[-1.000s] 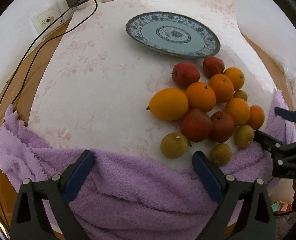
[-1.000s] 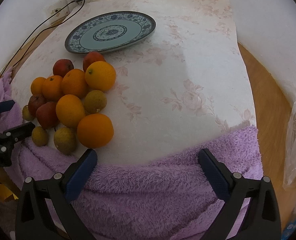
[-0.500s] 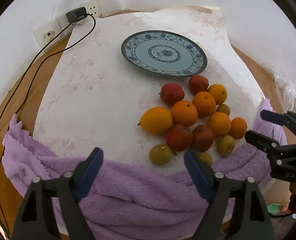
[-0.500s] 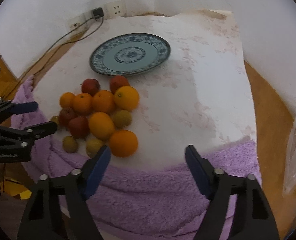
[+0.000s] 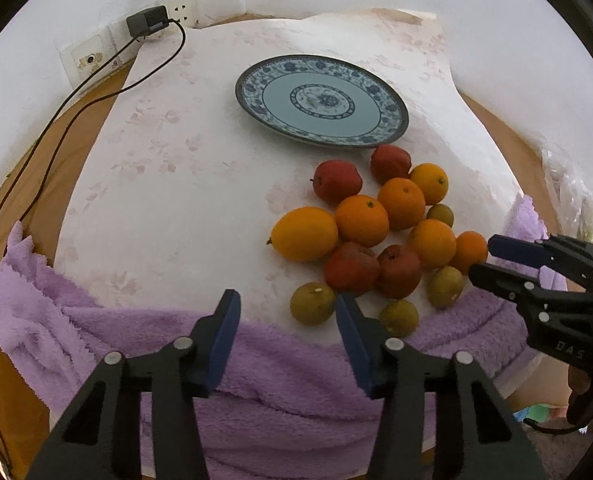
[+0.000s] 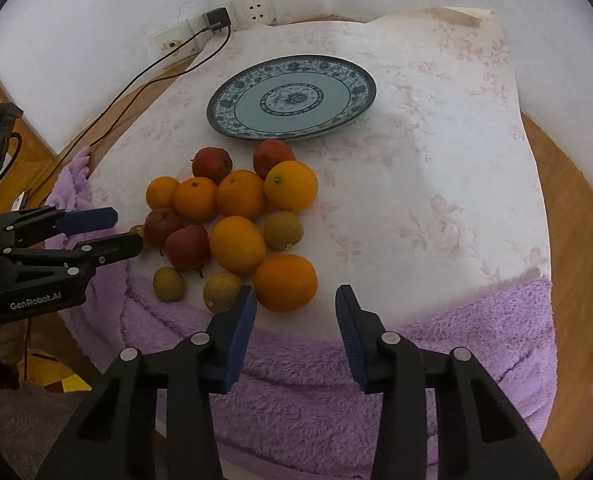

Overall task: Organize fruits
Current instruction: 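Grasp a small yellow-green citrus with the left tool while the right tool grasps an orange, then carry both held fruits over the blue-and-white plate and lower them onto it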

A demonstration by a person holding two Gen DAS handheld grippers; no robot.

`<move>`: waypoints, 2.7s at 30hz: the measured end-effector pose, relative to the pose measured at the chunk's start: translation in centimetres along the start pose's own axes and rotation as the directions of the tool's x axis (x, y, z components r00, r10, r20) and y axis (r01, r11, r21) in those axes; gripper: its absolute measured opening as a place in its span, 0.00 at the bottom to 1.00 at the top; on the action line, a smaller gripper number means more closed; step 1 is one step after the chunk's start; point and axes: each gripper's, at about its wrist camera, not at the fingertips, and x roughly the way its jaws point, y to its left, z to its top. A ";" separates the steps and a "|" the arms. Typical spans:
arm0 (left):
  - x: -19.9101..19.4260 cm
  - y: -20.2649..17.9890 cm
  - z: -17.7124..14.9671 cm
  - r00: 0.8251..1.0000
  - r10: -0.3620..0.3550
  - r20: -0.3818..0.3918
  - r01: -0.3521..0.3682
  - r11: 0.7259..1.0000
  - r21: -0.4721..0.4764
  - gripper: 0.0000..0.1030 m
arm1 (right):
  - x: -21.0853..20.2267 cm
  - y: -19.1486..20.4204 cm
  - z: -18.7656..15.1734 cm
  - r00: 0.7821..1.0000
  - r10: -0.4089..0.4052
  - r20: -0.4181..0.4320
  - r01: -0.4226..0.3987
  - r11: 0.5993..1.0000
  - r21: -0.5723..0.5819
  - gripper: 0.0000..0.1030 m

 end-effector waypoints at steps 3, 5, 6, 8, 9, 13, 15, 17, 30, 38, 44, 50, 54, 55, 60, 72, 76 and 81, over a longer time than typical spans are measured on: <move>0.2 -0.2 -0.1 1.000 -0.004 -0.005 0.004 1.000 0.009 0.47 | 0.1 -0.1 0.0 1.000 0.010 -0.004 -0.010 1.000 0.009 0.41; 0.3 -0.3 -0.1 1.000 -0.004 -0.010 0.004 1.000 0.014 0.47 | 0.2 -0.2 0.1 1.000 0.019 -0.007 -0.019 1.000 0.017 0.41; 0.4 -0.3 0.0 1.000 -0.006 -0.012 0.006 1.000 0.015 0.47 | 0.3 -0.2 0.1 1.000 0.025 -0.008 -0.025 0.999 0.022 0.41; 0.5 -0.3 -0.1 1.000 -0.008 -0.015 0.008 1.000 0.016 0.47 | 0.4 -0.2 0.2 1.000 0.028 -0.008 -0.028 0.999 0.023 0.41; 0.6 -0.3 -0.1 1.000 -0.008 -0.018 0.008 1.000 0.017 0.47 | 0.4 -0.1 0.3 1.000 0.028 -0.008 -0.028 0.999 0.019 0.41; 0.9 -0.3 -0.1 0.999 -0.020 -0.031 0.020 1.000 0.018 0.40 | 0.6 0.1 0.4 1.000 0.026 -0.009 -0.025 1.000 0.011 0.41; 1.1 -0.4 -0.1 0.999 -0.032 -0.036 0.033 0.999 0.019 0.36 | 0.7 0.1 0.5 1.000 0.026 -0.009 -0.026 1.000 0.012 0.41; 1.1 -0.4 -0.2 0.998 -0.042 -0.037 0.042 0.999 0.018 0.32 | 0.7 0.0 0.5 1.000 0.026 -0.012 -0.025 1.000 0.017 0.41; 0.9 -0.1 -0.1 0.998 -0.050 -0.030 0.050 0.999 0.005 0.26 | 0.9 0.5 0.2 0.999 0.037 -0.014 -0.037 0.999 0.022 0.35; 0.1 0.2 -0.3 0.999 -0.048 -0.018 0.048 0.999 -0.006 0.26 | 1.1 0.5 0.2 0.999 0.043 -0.007 -0.043 0.999 0.016 0.35; -0.7 0.2 0.1 0.999 -0.051 0.004 0.051 0.999 -0.009 0.26 | 0.0 0.0 0.1 0.998 0.053 0.023 -0.054 0.998 0.041 0.34; -1.4 0.4 0.7 0.998 -0.058 0.019 0.058 0.998 -0.014 0.26 | -1.3 -0.3 0.3 0.996 0.064 0.056 -0.067 0.995 0.069 0.34; -1.9 0.4 1.5 0.997 -0.065 0.034 0.066 0.998 -0.019 0.26 | -2.1 -0.6 0.6 0.996 0.062 0.068 -0.067 0.995 0.077 0.34; -2.0 0.4 1.7 0.997 -0.067 0.038 0.068 0.997 -0.021 0.26 | -2.3 -0.6 0.8 0.995 0.063 0.073 -0.069 0.995 0.077 0.34; -3.3 0.7 3.7 0.993 -0.090 0.077 0.093 0.995 -0.035 0.26 | -3.6 -0.5 2.5 0.993 0.063 0.101 -0.069 0.995 0.065 0.34; -5.7 1.2 9.0 0.984 -0.056 0.167 0.064 0.997 -0.041 0.26 | -5.4 0.2 7.5 0.984 0.063 0.169 -0.065 0.998 0.002 0.34; -5.7 1.1 10.7 0.982 -0.051 0.183 0.061 0.997 -0.049 0.26 | -5.3 0.4 9.2 0.981 0.068 0.180 -0.067 0.998 -0.011 0.34; -5.3 0.9 12.4 0.980 -0.049 0.193 0.060 0.997 -0.055 0.26 | -5.0 0.2 10.7 0.979 0.069 0.190 -0.067 0.998 -0.016 0.34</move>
